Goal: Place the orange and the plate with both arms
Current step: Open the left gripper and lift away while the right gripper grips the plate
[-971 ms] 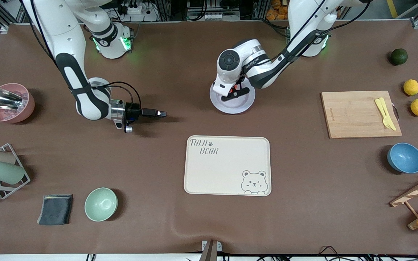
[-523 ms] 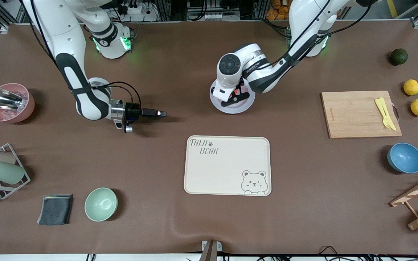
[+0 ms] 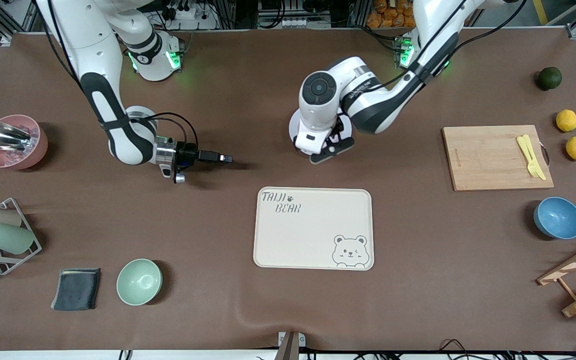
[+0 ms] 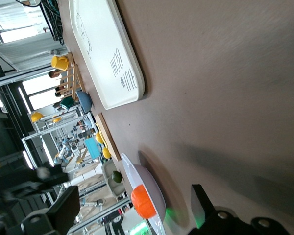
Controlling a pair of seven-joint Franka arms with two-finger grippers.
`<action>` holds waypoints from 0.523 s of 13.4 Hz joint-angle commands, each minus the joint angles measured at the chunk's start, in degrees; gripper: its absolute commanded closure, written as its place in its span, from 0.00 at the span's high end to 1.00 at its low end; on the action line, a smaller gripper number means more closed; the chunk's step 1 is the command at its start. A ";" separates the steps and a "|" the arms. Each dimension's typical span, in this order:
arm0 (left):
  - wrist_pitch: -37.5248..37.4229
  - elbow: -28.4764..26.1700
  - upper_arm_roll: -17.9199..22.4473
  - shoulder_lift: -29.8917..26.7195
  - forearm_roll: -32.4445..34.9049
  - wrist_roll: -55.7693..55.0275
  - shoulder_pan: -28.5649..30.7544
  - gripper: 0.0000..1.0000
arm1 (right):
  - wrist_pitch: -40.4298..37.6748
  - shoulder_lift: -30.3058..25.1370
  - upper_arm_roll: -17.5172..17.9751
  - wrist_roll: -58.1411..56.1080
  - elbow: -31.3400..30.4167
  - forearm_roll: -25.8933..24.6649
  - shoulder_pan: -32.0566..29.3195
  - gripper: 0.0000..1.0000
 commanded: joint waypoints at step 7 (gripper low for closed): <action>-3.63 3.00 6.63 -4.09 1.39 19.27 9.89 1.00 | 3.19 1.13 -0.22 -2.99 -0.05 14.53 13.64 0.95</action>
